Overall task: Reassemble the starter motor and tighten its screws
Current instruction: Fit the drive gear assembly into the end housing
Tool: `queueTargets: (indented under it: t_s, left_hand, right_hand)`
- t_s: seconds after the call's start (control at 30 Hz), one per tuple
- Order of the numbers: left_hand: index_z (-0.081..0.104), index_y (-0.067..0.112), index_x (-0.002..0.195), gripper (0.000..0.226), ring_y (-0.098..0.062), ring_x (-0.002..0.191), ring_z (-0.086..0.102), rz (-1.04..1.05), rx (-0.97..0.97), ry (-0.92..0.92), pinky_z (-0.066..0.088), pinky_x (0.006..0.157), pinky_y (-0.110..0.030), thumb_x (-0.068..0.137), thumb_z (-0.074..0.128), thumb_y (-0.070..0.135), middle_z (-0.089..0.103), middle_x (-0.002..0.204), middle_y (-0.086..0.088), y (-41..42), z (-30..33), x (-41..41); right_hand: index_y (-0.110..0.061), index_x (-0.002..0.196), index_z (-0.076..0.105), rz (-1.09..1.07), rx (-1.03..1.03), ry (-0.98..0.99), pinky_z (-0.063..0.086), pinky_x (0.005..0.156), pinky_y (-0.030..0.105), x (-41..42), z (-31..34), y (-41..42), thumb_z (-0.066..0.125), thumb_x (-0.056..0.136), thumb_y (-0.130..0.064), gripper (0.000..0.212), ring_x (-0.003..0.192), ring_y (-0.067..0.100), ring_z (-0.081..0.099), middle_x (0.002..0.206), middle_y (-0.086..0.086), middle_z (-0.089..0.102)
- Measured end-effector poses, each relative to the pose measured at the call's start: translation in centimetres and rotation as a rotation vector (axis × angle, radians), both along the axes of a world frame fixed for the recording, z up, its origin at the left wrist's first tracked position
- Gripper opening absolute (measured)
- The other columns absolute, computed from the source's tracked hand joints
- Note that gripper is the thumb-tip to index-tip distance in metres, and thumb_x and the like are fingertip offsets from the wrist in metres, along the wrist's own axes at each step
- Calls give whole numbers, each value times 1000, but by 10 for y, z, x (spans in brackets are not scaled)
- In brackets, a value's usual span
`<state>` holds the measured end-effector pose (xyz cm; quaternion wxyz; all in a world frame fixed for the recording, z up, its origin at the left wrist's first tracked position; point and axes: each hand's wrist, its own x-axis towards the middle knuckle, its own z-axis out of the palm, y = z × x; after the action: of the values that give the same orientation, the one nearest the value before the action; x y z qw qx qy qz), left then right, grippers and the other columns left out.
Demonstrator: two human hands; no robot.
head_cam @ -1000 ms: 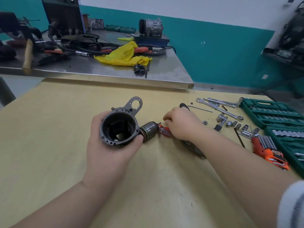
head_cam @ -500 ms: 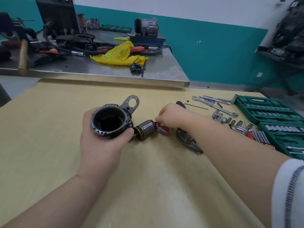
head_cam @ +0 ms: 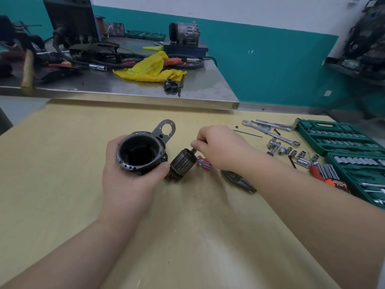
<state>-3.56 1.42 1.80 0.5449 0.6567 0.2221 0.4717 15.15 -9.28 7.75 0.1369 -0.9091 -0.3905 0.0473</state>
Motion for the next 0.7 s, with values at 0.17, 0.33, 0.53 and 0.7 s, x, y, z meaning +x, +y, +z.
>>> queueTargets:
  t_s: [0.17,0.33,0.53,0.7]
  left_hand:
    - [60,40,117,68,-3,108,71,-7,10,3,52,83,-11,62,93,17,73,113,18,-3,1,0]
    - [60,38,118,68,1,105,70,-21,21,64,52,83,-12,61,92,21,73,112,20,-5,0,-1]
    - [61,39,113,69,6,99,70,-40,-17,166,50,82,-21,66,96,2,72,108,26,-5,-6,3]
    - [62,36,116,68,4,99,71,-38,-66,176,53,86,-30,68,96,3,74,108,24,-1,-6,3]
  right_hand:
    - [-25,97,71,-47,156,165,54,76,38,-1,-7,-7,60,105,-50,28,81,16,64,82,-7,68]
    - [-27,78,70,-136,518,219,51,68,31,-23,-28,-10,72,98,-47,28,74,10,65,71,-11,68]
    - [-24,84,79,-164,770,223,45,65,20,-51,-50,-16,74,98,-30,16,71,4,62,69,-14,70]
    - [-28,94,83,-208,761,295,48,74,9,-57,-56,-23,76,97,-26,8,85,-6,67,79,-21,75]
